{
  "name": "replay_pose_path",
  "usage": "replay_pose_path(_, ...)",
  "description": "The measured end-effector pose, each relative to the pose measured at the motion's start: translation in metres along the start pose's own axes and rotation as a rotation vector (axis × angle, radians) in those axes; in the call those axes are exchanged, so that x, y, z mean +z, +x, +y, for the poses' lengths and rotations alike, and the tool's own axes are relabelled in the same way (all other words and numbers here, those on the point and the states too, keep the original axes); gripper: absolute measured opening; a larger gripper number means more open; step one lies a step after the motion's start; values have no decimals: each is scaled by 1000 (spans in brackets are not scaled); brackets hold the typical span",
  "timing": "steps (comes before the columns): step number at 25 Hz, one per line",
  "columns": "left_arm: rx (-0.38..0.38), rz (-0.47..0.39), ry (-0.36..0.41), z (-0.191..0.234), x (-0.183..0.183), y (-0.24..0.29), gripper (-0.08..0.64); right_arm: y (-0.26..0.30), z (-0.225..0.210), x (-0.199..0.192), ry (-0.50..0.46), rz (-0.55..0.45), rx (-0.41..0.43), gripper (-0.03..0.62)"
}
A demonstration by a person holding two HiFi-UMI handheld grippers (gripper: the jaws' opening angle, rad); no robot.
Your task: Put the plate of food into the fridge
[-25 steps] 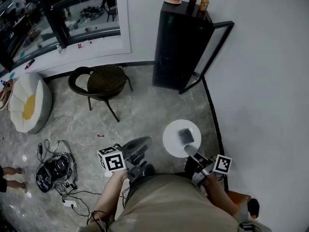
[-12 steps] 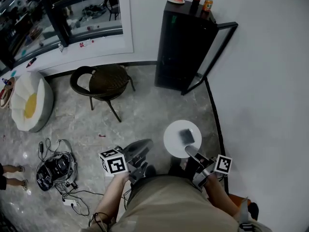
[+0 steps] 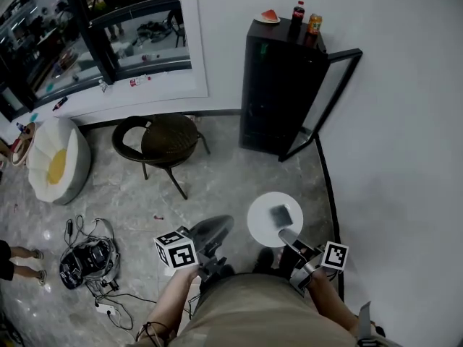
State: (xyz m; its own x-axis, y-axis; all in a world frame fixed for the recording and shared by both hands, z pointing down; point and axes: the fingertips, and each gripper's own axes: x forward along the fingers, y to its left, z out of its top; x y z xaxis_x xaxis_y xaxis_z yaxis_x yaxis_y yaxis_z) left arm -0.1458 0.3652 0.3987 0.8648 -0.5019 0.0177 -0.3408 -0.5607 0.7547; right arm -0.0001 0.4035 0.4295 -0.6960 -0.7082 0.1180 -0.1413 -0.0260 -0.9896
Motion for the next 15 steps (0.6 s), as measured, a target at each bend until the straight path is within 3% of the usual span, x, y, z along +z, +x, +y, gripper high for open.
replay_pose_path(4, -13, 19, -7, -5, 0, 32, 12, 0, -2, 29, 4, 3, 6, 41)
replay_pose_path(15, 67, -6, 5, 1, 9, 86, 12, -13, -13, 89, 13, 50, 19, 41)
